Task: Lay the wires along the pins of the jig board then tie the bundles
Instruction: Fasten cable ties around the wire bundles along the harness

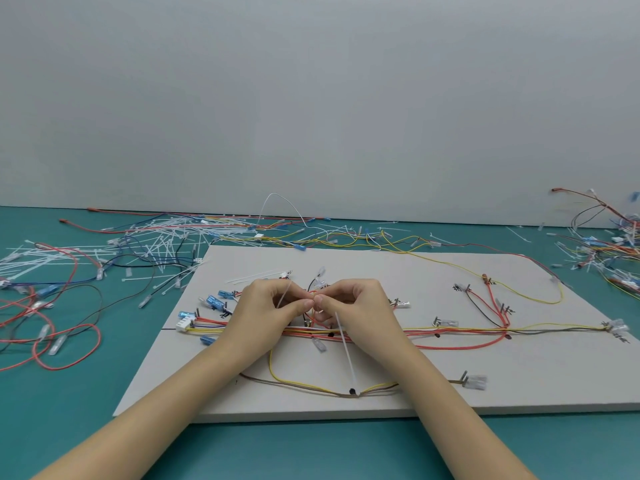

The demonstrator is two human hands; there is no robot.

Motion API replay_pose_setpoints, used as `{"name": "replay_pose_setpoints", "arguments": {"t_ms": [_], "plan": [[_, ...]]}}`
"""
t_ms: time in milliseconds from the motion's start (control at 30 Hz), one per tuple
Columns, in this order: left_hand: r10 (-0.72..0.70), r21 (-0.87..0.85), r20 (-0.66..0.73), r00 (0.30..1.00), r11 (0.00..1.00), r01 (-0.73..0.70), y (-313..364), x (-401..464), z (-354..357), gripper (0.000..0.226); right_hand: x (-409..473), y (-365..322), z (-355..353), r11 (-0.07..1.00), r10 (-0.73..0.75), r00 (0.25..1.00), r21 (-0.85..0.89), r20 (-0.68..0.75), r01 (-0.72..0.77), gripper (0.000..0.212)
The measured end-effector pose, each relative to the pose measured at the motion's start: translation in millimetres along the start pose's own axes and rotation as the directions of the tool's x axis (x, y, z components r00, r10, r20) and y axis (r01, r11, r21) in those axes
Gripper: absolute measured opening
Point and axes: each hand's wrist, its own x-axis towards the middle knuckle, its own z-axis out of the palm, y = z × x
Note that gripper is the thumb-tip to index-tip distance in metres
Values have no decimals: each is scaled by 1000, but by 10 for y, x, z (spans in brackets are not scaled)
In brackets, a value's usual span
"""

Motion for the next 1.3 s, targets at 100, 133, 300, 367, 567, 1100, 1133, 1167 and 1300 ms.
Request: {"name": "replay_pose_setpoints", "arguments": {"t_ms": [100, 133, 300, 367, 567, 1100, 1133, 1167, 1300], "plan": [[-5, -10, -3, 1000, 1000, 5, -7, 2, -2, 14, 0, -13, 0, 1000, 2, 1000, 0, 5, -2, 20], [-8, -14, -4, 1000, 1000, 8, -9, 2, -1, 14, 2, -16, -3, 1000, 4, 1000, -2, 4, -4, 20], [3, -9, -2, 1000, 1000, -3, -3, -6, -8, 15, 9, -21, -11, 1000, 18, 1000, 0, 7, -18, 12], [14, 7, 7, 1000, 1000, -14, 0, -8, -14, 21, 9, -20, -5, 999, 37, 999, 9, -6, -37, 9], [12, 29, 17, 1000, 1000, -12, 14, -7, -21, 24, 2, -37, 1, 999, 26, 999, -25, -29, -27, 11], [6, -78, -17, 1000, 997, -7, 94, -36, -16, 14, 24, 65, 66, 949, -171, 985, -269, -11, 161, 17], [7, -71, -13, 1000, 997, -8, 93, -34, -15, 15, 24, 73, 67, 945, -180, 984, -279, -6, 171, 16], [8, -62, -9, 1000, 998, -8, 91, -32, -14, 15, 22, 79, 68, 940, -187, 982, -290, 0, 179, 15], [17, 20, 0, 1000, 1000, -17, 73, -18, -3, 13, 26, 70, 62, 921, -213, 977, -332, 5, 202, 17]]}}
